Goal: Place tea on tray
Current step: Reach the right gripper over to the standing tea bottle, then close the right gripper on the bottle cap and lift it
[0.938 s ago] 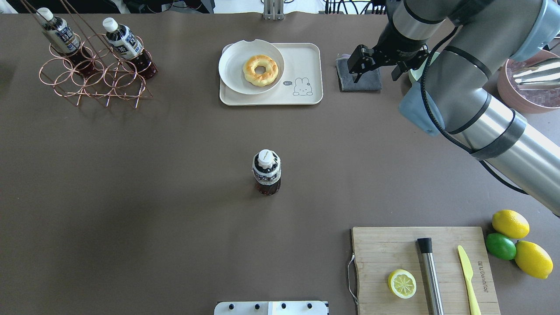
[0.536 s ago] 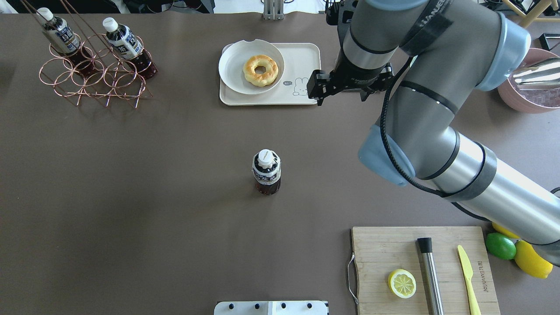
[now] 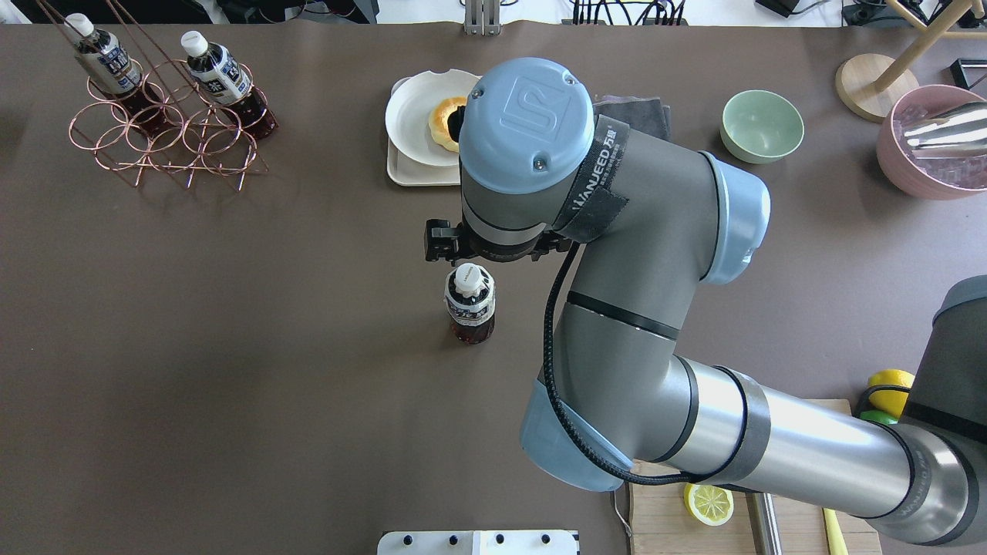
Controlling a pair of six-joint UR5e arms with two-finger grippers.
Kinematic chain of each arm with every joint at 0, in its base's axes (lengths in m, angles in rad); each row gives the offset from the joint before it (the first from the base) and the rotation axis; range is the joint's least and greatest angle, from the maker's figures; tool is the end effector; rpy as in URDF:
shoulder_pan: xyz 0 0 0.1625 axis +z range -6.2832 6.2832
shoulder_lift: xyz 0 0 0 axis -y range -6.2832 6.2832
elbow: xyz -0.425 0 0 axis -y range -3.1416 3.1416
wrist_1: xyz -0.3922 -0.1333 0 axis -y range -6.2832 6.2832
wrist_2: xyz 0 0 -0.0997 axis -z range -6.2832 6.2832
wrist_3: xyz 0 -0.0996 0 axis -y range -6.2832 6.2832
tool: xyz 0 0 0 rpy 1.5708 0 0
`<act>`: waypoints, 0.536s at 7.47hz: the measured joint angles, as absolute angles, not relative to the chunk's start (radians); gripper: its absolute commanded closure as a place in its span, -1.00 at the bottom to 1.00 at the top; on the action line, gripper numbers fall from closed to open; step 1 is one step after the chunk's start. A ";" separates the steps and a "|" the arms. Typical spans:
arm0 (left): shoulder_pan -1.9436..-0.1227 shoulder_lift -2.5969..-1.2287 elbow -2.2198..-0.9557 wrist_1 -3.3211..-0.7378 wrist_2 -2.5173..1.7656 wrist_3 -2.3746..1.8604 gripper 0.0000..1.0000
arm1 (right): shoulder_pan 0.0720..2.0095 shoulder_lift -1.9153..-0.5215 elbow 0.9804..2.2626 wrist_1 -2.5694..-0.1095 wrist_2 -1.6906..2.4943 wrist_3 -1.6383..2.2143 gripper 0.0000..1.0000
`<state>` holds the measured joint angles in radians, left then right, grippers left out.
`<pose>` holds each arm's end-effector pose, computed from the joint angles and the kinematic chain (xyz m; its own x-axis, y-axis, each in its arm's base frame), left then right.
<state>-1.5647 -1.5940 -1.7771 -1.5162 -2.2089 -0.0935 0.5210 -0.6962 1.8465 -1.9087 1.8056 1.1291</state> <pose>-0.0709 -0.5043 0.5596 0.7996 0.0161 -0.6003 0.0690 0.9906 0.1185 -0.4873 -0.4067 0.0713 0.6836 -0.0870 0.7247 -0.0502 0.9849 0.1657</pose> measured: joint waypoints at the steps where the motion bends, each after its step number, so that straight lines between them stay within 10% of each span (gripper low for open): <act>1: -1.565 -1.599 -1.775 -1.516 -2.209 -0.094 -0.96 | 0.512 -0.675 1.825 -1.908 1.802 1.131 -1.00; 4: -1.565 -1.621 -1.745 -1.517 -2.209 -0.094 -0.96 | 0.504 -0.619 1.752 -1.908 1.799 1.121 -0.75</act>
